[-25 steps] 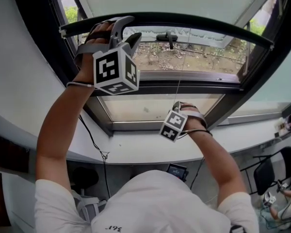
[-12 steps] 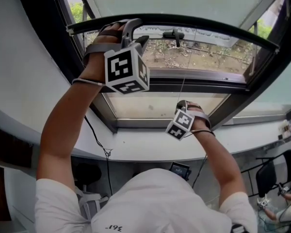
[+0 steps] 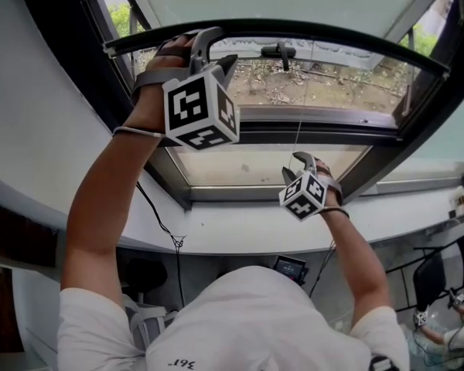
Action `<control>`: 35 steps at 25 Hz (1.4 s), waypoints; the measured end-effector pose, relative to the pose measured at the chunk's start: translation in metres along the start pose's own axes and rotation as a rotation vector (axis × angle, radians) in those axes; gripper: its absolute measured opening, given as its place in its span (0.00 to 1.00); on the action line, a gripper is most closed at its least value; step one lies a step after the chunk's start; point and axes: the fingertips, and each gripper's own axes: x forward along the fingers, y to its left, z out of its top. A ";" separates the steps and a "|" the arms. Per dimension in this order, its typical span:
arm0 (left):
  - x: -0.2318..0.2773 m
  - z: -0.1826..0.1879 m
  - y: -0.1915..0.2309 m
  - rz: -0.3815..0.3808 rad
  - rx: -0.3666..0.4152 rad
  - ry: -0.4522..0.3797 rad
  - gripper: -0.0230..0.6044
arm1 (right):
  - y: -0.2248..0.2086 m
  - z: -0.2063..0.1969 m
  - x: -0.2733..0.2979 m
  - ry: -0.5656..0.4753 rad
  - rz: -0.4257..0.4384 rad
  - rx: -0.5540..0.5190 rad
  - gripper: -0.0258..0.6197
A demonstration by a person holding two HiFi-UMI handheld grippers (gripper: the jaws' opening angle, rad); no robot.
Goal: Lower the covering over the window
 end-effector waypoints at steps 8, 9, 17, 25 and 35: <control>-0.002 0.001 -0.002 -0.039 -0.022 0.010 0.33 | -0.037 0.010 -0.031 -0.040 -0.048 0.000 0.33; -0.002 0.000 -0.003 -0.046 -0.022 0.011 0.33 | -0.043 0.013 -0.035 -0.052 -0.061 0.000 0.33; -0.001 -0.004 -0.012 -0.064 -0.020 0.026 0.33 | -0.089 0.045 -0.071 -0.127 -0.169 -0.026 0.33; 0.001 -0.015 -0.049 -0.153 -0.016 0.073 0.33 | -0.097 0.052 -0.078 -0.139 -0.212 -0.051 0.33; 0.003 -0.022 -0.081 -0.196 -0.039 0.092 0.33 | -0.125 0.071 -0.095 -0.180 -0.339 -0.101 0.32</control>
